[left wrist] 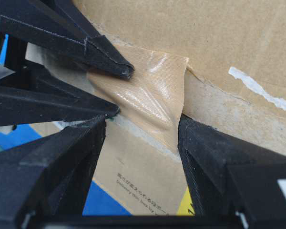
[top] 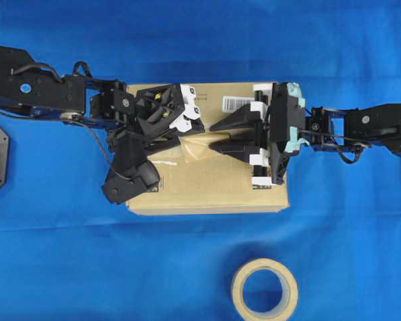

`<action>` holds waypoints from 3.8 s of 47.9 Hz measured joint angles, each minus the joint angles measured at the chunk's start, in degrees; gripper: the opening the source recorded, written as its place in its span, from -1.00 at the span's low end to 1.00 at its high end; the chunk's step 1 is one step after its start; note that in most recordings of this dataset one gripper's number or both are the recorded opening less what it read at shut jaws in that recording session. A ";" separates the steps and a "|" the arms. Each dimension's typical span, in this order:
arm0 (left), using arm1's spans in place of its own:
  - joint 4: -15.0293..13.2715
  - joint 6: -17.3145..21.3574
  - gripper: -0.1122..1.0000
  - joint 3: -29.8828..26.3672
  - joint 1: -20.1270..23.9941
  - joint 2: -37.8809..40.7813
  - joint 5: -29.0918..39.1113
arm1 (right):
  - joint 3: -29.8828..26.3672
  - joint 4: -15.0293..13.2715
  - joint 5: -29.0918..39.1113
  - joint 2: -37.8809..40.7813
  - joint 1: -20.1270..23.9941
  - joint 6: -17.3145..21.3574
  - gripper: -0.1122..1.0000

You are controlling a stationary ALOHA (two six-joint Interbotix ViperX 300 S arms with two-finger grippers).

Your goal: Apply tape along the seams of the closed cardboard box to seal it securely.

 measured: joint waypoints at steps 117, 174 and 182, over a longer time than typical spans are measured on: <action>-0.88 -67.15 -0.80 13.71 -2.46 1.32 -40.78 | -5.80 0.26 2.29 -1.05 -1.41 0.26 -0.84; -0.88 -79.54 -0.80 23.47 0.53 -0.62 -42.54 | 2.55 6.15 0.35 -0.35 0.18 0.88 -0.84; -0.88 -79.54 -0.80 23.38 0.00 -0.44 -44.30 | 2.99 6.24 0.00 -1.85 0.09 0.26 -0.84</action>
